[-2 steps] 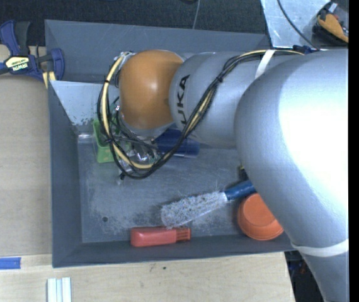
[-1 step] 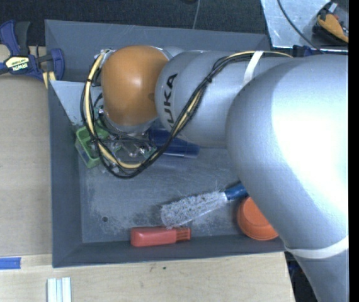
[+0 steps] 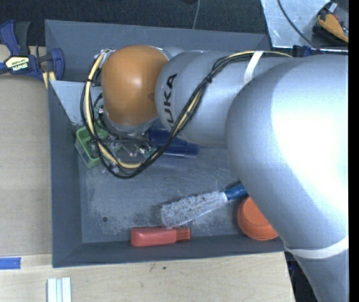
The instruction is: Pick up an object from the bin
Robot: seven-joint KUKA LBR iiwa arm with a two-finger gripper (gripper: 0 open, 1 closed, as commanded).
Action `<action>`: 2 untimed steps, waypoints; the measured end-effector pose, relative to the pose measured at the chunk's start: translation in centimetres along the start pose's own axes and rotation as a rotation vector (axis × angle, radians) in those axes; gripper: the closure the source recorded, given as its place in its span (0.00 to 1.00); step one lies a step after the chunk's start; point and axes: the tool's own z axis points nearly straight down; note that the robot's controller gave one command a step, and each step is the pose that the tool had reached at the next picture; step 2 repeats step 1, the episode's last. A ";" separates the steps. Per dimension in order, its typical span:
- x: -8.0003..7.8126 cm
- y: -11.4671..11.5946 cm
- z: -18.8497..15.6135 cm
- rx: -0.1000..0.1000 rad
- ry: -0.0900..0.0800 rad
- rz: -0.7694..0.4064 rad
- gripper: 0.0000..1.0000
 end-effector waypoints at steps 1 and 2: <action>0.4 0.1 -1.9 -0.004 0.013 0.000 1.00; 0.4 0.1 -1.9 -0.004 0.013 0.000 1.00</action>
Offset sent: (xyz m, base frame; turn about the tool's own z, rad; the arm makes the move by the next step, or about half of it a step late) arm -0.0016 -0.0005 0.0103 0.0001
